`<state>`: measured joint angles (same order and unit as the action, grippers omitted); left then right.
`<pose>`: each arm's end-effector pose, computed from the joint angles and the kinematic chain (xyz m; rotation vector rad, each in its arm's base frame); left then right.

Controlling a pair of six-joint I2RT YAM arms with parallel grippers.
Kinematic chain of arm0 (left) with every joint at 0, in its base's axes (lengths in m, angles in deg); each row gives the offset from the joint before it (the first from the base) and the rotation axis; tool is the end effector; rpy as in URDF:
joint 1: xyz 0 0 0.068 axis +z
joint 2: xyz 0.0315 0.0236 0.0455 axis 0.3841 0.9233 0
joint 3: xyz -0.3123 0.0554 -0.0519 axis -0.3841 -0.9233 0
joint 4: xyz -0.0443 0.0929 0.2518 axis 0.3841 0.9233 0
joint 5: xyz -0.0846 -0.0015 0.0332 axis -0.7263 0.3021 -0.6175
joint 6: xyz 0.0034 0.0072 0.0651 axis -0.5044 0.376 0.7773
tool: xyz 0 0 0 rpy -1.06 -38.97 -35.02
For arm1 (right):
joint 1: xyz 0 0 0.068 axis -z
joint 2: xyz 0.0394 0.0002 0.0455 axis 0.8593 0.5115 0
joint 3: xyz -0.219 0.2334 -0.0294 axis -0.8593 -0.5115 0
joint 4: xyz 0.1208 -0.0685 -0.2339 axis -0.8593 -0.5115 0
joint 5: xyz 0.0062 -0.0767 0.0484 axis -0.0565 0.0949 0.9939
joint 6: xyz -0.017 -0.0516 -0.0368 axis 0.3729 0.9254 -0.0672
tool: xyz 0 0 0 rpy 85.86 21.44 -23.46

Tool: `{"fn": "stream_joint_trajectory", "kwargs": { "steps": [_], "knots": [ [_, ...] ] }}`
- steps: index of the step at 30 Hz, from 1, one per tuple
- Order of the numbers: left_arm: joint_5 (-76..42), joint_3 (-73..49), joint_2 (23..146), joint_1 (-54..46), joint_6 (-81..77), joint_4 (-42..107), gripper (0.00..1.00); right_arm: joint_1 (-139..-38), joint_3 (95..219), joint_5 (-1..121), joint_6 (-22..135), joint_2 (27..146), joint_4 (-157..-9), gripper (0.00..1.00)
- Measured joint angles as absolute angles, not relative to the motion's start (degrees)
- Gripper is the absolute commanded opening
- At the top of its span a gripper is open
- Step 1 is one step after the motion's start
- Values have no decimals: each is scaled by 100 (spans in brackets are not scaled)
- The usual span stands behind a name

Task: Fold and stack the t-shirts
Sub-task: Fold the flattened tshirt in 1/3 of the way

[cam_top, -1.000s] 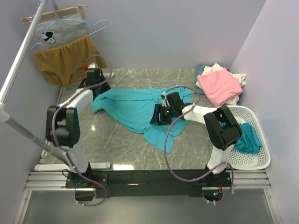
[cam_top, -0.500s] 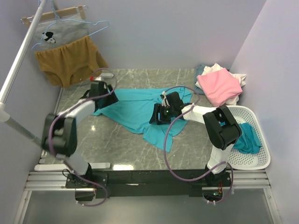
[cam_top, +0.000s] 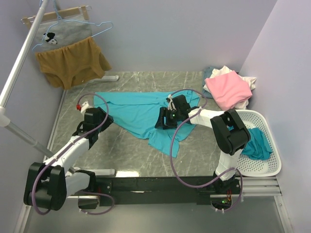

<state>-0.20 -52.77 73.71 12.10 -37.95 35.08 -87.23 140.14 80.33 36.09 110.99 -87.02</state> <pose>0.2331 -0.0353 0.2391 -0.7780 2.0341 -0.4260 0.3404 0.2081 0.1766 -0.2377 2.5917 0.9884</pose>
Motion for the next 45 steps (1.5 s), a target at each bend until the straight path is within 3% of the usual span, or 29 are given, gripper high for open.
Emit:
{"fn": "stream_joint_trajectory", "kwargs": {
  "steps": [3,29,32,35,36,37,45],
  "knots": [
    [120,-5529,7465,1208,-4075,3342,42,-8723,14014,8031,3611,11099,-8702,69],
    [865,-5537,9130,1206,-4842,1934,44,-8733,13885,8026,3721,11029,-8581,69],
    [926,-5415,9275,1204,-4814,1897,37,-8733,13885,8029,3721,11032,-8577,69],
    [972,-5225,9504,1204,-4766,1862,16,-8733,13885,8031,3719,11038,-8557,69],
    [985,-5153,9596,1204,-4724,1849,4,-8733,13885,8035,3719,11043,-8551,69],
    [998,-5096,9672,1204,-4687,1845,1,-8733,13885,8040,3719,11047,-8544,69],
    [920,-4134,10236,1200,-4027,2319,1,-8733,13837,8147,3646,11161,-8249,69]
  ]
}}
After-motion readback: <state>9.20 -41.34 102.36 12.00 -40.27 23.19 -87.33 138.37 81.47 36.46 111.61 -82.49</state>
